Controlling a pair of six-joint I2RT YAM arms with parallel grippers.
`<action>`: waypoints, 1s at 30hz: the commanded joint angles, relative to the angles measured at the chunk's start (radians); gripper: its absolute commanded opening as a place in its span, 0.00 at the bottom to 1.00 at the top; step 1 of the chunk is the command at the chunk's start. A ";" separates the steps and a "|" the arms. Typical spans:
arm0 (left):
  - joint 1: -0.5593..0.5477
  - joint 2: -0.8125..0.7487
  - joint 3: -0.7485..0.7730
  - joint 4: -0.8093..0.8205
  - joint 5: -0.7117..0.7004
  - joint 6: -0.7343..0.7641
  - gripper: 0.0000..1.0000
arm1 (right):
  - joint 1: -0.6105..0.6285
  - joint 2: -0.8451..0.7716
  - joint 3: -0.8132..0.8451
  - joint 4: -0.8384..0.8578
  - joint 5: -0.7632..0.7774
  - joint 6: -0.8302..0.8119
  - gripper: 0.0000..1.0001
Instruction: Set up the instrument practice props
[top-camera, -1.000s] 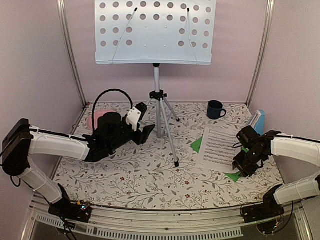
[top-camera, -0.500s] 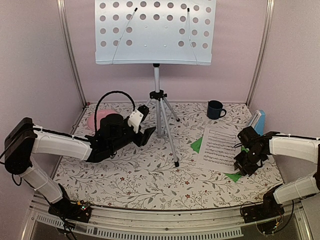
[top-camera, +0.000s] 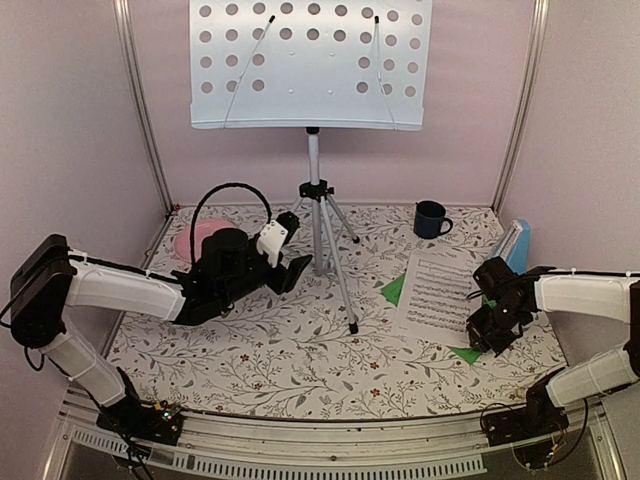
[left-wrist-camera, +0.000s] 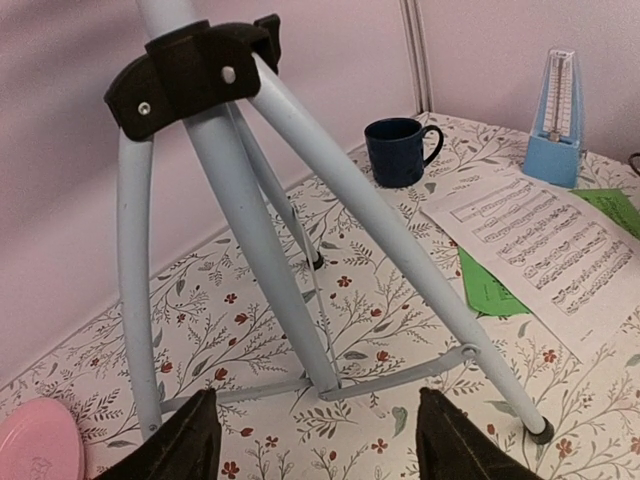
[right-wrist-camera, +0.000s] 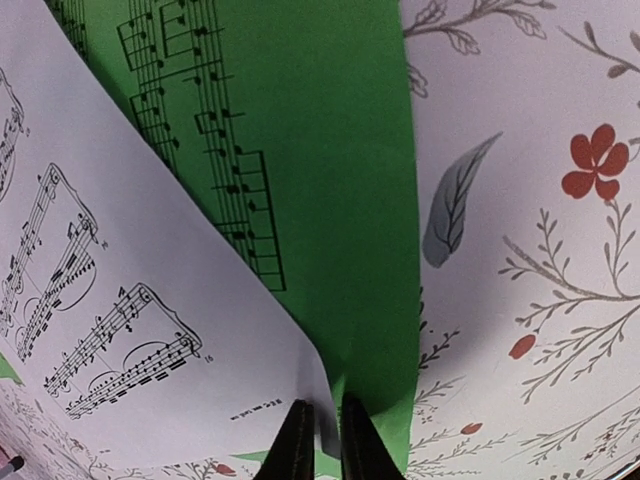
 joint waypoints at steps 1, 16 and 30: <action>-0.012 -0.007 0.019 0.027 0.003 0.009 0.67 | -0.008 -0.011 -0.013 0.003 0.038 0.008 0.08; -0.013 -0.067 0.029 -0.017 0.032 -0.021 0.80 | 0.005 -0.170 0.162 -0.116 0.205 -0.254 0.00; -0.013 -0.039 0.104 -0.040 0.138 -0.015 0.82 | 0.371 -0.021 0.554 -0.320 0.518 -0.710 0.00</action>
